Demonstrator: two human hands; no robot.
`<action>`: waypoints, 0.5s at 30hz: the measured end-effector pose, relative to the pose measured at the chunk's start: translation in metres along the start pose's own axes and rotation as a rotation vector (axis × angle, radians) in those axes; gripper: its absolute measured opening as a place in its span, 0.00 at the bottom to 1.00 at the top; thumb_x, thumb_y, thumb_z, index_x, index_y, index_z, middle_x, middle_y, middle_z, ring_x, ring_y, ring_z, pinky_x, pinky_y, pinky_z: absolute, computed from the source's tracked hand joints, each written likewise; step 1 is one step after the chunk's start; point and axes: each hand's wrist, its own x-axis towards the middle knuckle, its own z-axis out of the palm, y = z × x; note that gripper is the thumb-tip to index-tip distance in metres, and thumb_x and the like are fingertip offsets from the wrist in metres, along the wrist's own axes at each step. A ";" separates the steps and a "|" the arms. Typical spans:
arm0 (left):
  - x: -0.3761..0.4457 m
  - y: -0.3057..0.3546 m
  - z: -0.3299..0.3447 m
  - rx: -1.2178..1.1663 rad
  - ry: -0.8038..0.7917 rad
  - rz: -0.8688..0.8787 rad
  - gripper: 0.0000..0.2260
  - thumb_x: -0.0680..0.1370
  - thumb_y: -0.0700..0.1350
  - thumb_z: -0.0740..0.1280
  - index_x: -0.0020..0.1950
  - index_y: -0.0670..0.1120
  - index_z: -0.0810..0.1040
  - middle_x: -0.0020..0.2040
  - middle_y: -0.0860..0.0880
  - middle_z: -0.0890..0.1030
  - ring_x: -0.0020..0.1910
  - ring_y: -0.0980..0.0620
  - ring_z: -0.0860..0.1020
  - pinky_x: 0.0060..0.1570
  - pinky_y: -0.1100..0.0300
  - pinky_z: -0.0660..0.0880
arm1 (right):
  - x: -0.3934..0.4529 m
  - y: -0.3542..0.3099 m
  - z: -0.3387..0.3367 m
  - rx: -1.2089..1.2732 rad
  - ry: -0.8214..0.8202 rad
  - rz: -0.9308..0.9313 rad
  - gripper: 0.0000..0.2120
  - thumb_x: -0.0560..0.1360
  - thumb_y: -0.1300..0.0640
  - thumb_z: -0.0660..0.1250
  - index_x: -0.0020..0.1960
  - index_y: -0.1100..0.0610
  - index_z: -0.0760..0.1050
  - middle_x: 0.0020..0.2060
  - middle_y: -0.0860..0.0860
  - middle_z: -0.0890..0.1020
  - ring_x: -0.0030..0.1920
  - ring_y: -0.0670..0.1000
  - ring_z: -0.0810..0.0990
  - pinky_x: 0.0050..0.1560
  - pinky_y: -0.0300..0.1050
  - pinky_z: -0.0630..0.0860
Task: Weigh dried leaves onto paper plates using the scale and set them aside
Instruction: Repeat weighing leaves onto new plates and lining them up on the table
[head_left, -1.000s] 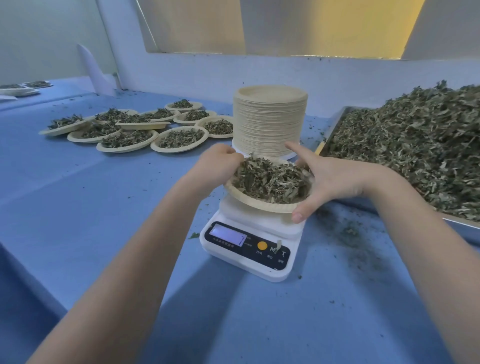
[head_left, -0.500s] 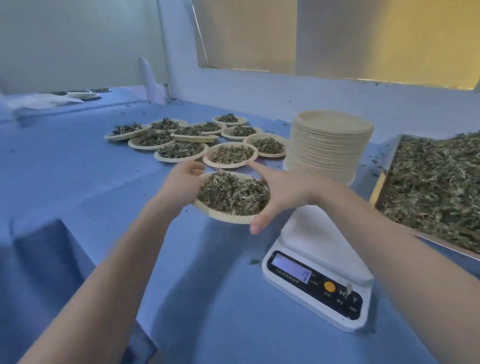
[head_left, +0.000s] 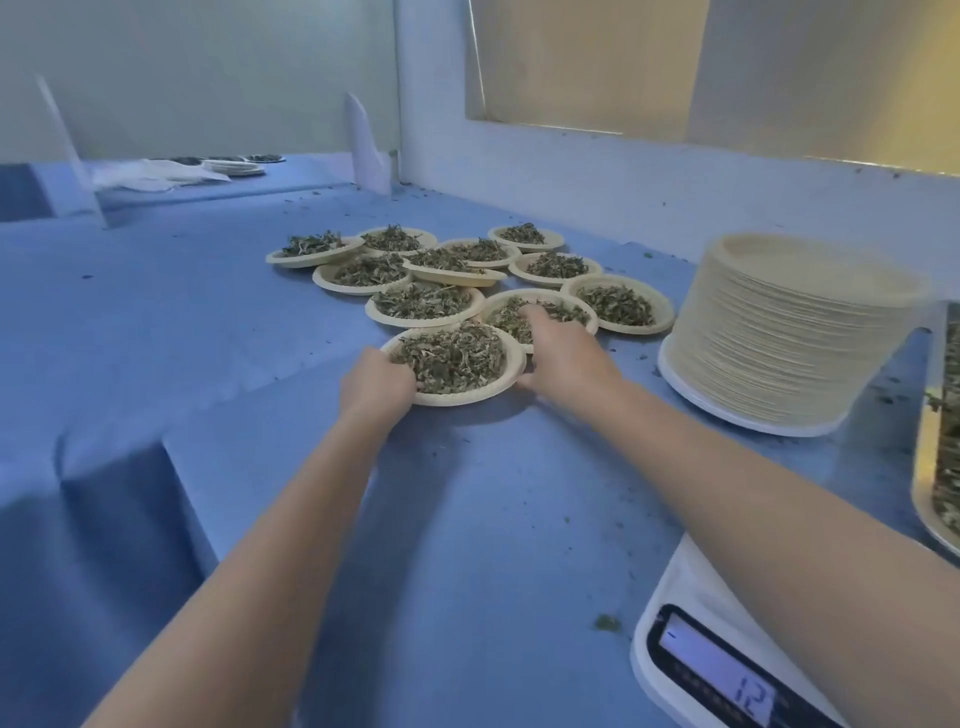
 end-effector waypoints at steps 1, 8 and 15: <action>0.003 0.003 0.001 0.001 0.002 -0.017 0.13 0.78 0.39 0.55 0.62 0.38 0.69 0.61 0.37 0.74 0.61 0.39 0.71 0.48 0.54 0.66 | 0.005 -0.002 0.004 -0.015 0.028 0.027 0.25 0.74 0.62 0.66 0.68 0.59 0.62 0.52 0.61 0.79 0.56 0.61 0.77 0.51 0.53 0.75; -0.005 0.020 -0.005 0.078 0.059 -0.061 0.20 0.76 0.38 0.55 0.68 0.39 0.64 0.70 0.37 0.62 0.69 0.38 0.61 0.63 0.50 0.62 | 0.015 -0.016 0.013 -0.001 -0.043 0.099 0.21 0.76 0.67 0.57 0.68 0.62 0.60 0.59 0.64 0.75 0.59 0.64 0.75 0.48 0.51 0.70; -0.045 0.073 -0.005 -0.236 0.093 0.176 0.13 0.74 0.38 0.57 0.56 0.45 0.73 0.62 0.43 0.72 0.62 0.42 0.70 0.56 0.50 0.72 | -0.018 0.006 -0.045 0.117 0.038 0.117 0.22 0.74 0.67 0.59 0.68 0.58 0.65 0.56 0.59 0.76 0.52 0.58 0.76 0.46 0.51 0.76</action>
